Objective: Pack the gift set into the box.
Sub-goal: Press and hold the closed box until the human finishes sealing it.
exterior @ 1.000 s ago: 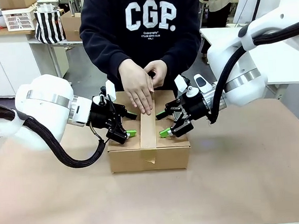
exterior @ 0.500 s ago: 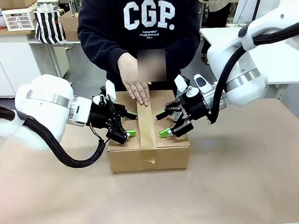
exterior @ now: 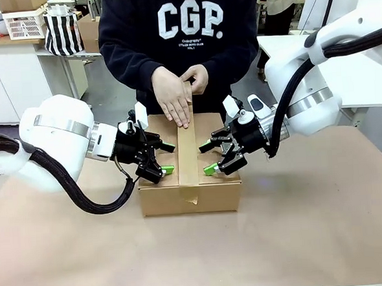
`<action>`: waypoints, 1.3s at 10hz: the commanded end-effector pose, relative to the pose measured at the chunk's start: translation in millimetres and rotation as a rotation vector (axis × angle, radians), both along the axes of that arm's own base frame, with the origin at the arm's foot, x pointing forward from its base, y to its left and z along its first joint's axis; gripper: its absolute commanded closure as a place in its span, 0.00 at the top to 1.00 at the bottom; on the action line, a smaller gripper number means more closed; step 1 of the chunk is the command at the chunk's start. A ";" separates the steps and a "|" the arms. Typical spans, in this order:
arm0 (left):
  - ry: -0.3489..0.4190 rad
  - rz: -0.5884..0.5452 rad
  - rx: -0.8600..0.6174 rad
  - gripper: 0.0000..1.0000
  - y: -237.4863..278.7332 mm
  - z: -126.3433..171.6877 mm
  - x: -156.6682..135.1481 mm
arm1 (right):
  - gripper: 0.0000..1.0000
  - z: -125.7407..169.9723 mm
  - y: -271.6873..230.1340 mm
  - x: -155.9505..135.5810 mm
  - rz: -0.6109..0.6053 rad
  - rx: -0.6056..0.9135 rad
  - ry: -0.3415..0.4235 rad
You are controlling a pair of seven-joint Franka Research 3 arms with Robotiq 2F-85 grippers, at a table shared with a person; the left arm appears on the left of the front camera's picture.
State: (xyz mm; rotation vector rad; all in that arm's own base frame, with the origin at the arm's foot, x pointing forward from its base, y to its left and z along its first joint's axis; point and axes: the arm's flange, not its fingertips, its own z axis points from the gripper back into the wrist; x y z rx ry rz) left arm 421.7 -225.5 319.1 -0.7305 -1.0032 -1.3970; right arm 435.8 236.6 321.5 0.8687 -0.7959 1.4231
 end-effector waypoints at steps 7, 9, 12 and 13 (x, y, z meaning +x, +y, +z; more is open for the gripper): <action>0.005 -0.003 0.002 1.00 1.1 -4.4 -1.3 | 1.00 -2.7 0.6 -0.9 -0.001 -0.006 0.001; 0.005 -0.003 0.002 1.00 1.1 -4.4 -1.3 | 1.00 -2.7 0.6 -0.9 -0.001 -0.006 0.001; 0.005 -0.003 0.002 1.00 1.1 -4.4 -1.3 | 1.00 -2.7 0.6 -0.9 -0.001 -0.006 0.001; 0.005 -0.003 0.002 1.00 1.1 -4.4 -1.3 | 1.00 -2.7 0.6 -0.9 -0.001 -0.006 0.001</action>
